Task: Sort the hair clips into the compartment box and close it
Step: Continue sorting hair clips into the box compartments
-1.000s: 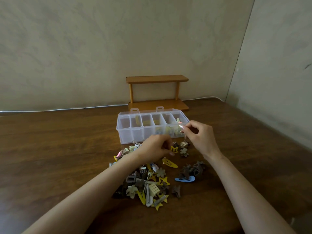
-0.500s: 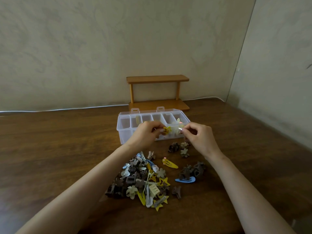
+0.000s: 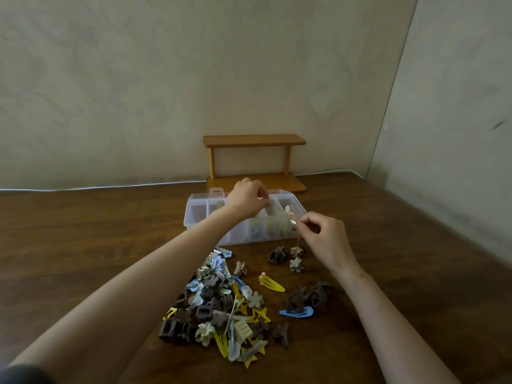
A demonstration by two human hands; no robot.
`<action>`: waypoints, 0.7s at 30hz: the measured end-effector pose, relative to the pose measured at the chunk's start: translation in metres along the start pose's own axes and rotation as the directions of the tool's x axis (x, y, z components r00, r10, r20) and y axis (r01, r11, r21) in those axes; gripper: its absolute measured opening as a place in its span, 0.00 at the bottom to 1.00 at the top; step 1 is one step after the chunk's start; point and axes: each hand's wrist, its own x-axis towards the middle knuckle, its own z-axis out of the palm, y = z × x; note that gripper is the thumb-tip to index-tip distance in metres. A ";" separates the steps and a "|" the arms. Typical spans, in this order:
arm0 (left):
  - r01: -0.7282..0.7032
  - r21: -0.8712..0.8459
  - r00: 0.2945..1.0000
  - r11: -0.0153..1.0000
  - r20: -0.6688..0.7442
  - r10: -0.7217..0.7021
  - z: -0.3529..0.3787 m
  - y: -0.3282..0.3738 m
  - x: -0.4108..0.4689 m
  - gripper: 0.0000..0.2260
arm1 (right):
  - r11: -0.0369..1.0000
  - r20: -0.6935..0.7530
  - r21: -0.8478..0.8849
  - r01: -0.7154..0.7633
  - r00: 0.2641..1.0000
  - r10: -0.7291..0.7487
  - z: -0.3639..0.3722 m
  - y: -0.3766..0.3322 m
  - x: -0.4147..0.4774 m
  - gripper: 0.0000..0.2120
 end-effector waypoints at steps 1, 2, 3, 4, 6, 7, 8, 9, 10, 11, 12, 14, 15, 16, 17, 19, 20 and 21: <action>-0.011 -0.014 0.999 1.000 -0.041 0.010 0.000 0.000 -0.004 0.07 | 1.000 0.004 0.001 0.003 1.000 -0.003 0.000 0.000 0.000 0.07; -0.033 -0.025 0.995 0.999 -0.091 0.031 -0.002 0.001 -0.010 0.07 | 1.000 0.007 0.001 0.007 1.000 -0.007 0.001 0.000 0.000 0.07; -0.061 -0.026 0.988 0.998 -0.144 0.057 -0.004 0.003 -0.017 0.07 | 1.000 0.011 -0.001 0.009 1.000 -0.009 0.001 -0.001 0.000 0.05; -0.095 -0.012 0.978 0.995 -0.189 0.091 -0.008 0.005 -0.026 0.07 | 1.000 0.014 -0.002 0.008 1.000 -0.008 0.002 -0.001 0.000 0.05; -0.196 0.062 0.949 0.979 -0.239 0.205 -0.015 0.009 -0.047 0.06 | 1.000 0.023 -0.007 0.006 1.000 -0.005 0.002 -0.001 0.000 0.04; -0.254 0.097 0.936 0.962 -0.224 0.270 -0.018 0.011 -0.058 0.06 | 1.000 0.028 -0.009 0.012 1.000 -0.012 0.002 -0.001 0.000 0.04; -0.306 0.113 0.930 0.945 -0.176 0.323 -0.020 0.012 -0.069 0.05 | 1.000 0.035 -0.008 0.025 0.999 -0.024 0.002 -0.002 0.000 0.05; -0.336 0.105 0.932 0.936 -0.104 0.346 -0.022 0.013 -0.080 0.05 | 0.999 0.042 -0.007 0.038 0.998 -0.038 0.002 -0.003 -0.001 0.05; -0.336 0.086 0.941 0.938 -0.014 0.339 -0.023 0.013 -0.089 0.05 | 0.999 0.046 -0.010 0.048 0.998 -0.048 0.001 -0.004 -0.001 0.06; -0.318 0.069 0.947 0.946 0.077 0.312 -0.023 0.012 -0.097 0.06 | 0.999 0.045 -0.013 0.051 0.998 -0.051 0.001 -0.004 -0.001 0.08; -0.295 0.059 0.947 0.954 0.151 0.283 -0.021 0.011 -0.102 0.07 | 0.999 0.040 -0.014 0.048 0.998 -0.048 0.002 -0.005 -0.001 0.09; -0.263 0.062 0.940 0.963 0.243 0.241 -0.017 0.007 -0.111 0.09 | 0.999 0.030 -0.012 0.041 0.999 -0.040 0.002 -0.006 -0.002 0.11; -0.257 0.068 0.933 0.964 0.276 0.229 -0.014 0.005 -0.114 0.11 | 0.999 0.031 -0.014 0.037 0.999 -0.037 0.002 -0.006 -0.002 0.12; -0.255 0.075 0.926 0.964 0.306 0.221 -0.011 0.003 -0.116 0.12 | 0.999 0.035 -0.018 0.035 0.999 -0.034 0.002 -0.006 -0.002 0.11; -0.258 0.086 0.919 0.962 0.330 0.217 -0.008 0.002 -0.118 0.14 | 0.999 0.040 -0.024 0.033 0.999 -0.032 0.003 -0.006 -0.002 0.11; -0.273 0.118 0.909 0.955 0.356 0.216 -0.004 0.002 -0.119 0.15 | 0.999 0.049 -0.032 0.028 0.998 -0.027 0.004 -0.005 -0.002 0.09; -0.284 0.132 0.906 0.950 0.360 0.221 -0.003 0.003 -0.120 0.16 | 0.999 0.054 -0.033 0.024 0.998 -0.022 0.004 -0.004 -0.002 0.08; -0.295 0.141 0.905 0.945 0.359 0.229 -0.001 0.003 -0.120 0.16 | 0.999 0.057 -0.033 0.020 0.998 -0.018 0.005 -0.004 -0.002 0.08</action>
